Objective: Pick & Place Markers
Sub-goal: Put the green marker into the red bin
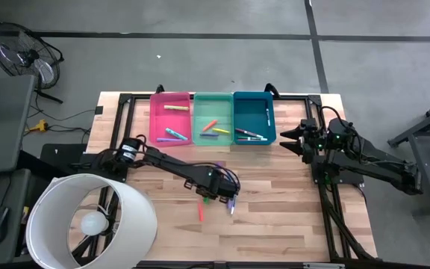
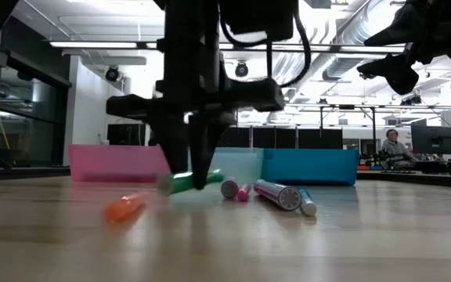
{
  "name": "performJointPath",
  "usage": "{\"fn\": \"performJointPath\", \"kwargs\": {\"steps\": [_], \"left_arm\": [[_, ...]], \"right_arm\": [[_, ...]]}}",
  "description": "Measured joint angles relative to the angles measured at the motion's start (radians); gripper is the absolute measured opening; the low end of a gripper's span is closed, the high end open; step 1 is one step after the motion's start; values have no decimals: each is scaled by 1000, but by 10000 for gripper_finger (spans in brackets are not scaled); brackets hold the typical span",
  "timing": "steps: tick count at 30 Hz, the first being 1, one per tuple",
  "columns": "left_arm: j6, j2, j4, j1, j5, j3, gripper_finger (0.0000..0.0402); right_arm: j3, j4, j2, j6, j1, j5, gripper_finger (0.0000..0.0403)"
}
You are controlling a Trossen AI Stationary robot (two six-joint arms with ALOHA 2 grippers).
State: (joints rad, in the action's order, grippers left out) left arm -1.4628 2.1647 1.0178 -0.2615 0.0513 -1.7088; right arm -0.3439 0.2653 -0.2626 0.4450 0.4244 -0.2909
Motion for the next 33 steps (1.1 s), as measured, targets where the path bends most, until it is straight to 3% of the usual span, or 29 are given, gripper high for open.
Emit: {"fn": "performJointPath", "kwargs": {"steps": [18, 33], "left_arm": [[2, -198, 192, 27, 152, -3, 60], [351, -272, 292, 203, 220, -2, 60]], "right_arm": [[0, 0, 0, 0, 0, 0, 250], [0, 0, 0, 0, 0, 0, 250]]}}
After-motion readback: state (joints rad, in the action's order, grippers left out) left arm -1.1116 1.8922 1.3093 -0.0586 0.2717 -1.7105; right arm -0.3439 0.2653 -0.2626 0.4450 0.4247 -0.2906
